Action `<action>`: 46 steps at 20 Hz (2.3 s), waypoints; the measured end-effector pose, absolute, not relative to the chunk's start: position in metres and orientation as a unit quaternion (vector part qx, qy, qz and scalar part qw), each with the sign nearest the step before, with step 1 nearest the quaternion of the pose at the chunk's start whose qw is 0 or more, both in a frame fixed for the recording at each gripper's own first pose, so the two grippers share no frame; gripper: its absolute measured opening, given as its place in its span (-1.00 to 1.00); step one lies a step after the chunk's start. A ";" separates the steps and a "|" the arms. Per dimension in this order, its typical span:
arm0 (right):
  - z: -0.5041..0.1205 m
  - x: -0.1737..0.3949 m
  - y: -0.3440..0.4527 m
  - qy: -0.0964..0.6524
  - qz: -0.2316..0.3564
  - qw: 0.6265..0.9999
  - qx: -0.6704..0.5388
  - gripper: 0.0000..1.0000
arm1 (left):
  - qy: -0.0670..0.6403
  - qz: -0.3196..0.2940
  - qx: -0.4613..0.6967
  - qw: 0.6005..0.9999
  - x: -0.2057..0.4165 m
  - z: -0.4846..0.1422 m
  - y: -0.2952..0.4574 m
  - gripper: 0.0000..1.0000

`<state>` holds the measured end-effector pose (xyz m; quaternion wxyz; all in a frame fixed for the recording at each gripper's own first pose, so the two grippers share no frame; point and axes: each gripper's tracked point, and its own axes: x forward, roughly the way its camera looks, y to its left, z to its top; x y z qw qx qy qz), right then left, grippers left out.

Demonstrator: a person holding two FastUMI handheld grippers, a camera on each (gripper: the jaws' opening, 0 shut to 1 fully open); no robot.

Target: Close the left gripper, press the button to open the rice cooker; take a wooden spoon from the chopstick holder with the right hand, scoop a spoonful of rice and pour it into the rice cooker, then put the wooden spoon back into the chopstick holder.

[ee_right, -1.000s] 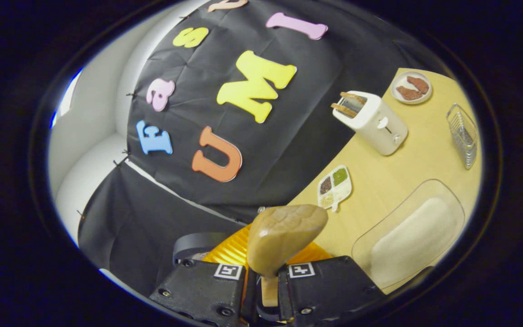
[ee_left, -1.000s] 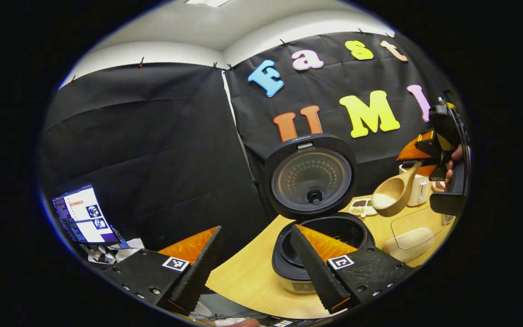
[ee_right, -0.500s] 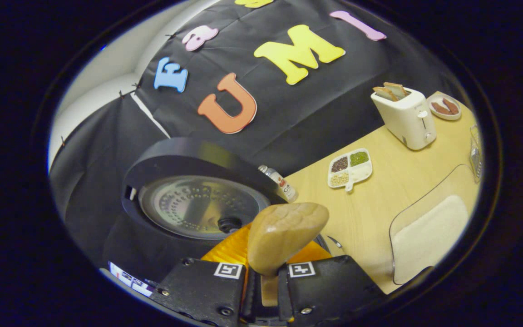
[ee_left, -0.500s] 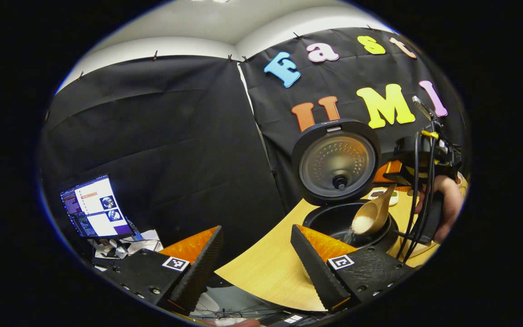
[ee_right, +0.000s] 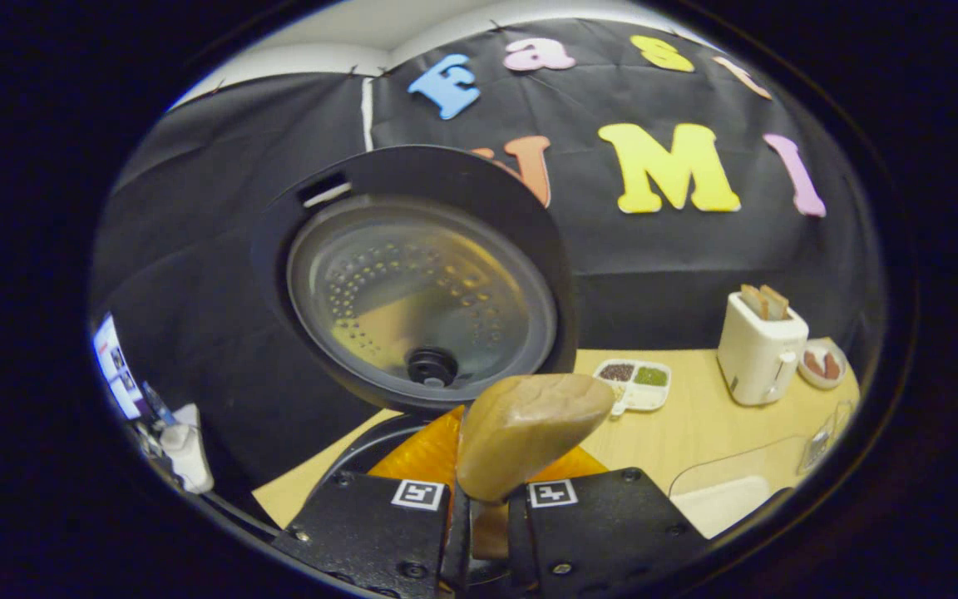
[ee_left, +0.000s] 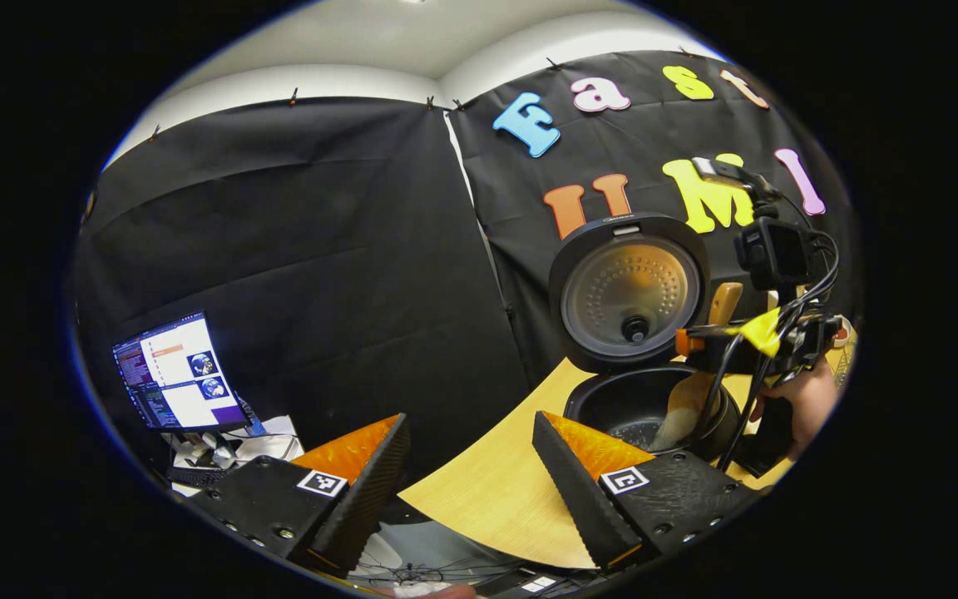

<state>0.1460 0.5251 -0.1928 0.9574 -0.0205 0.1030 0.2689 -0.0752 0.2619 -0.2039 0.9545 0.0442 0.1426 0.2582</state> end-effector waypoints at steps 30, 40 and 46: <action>-0.122 0.211 0.232 0.085 0.125 0.944 0.293 -0.63 | 0.110 0.176 0.066 0.976 -0.034 -0.158 0.174 0.91; -0.175 0.237 0.043 0.078 -0.009 0.968 0.240 -0.63 | 0.113 0.131 0.077 0.982 -0.006 -0.154 0.118 0.91; -0.215 0.249 -0.015 0.092 -0.055 0.968 0.229 -0.53 | 0.118 0.115 0.083 0.983 0.005 -0.156 0.096 0.91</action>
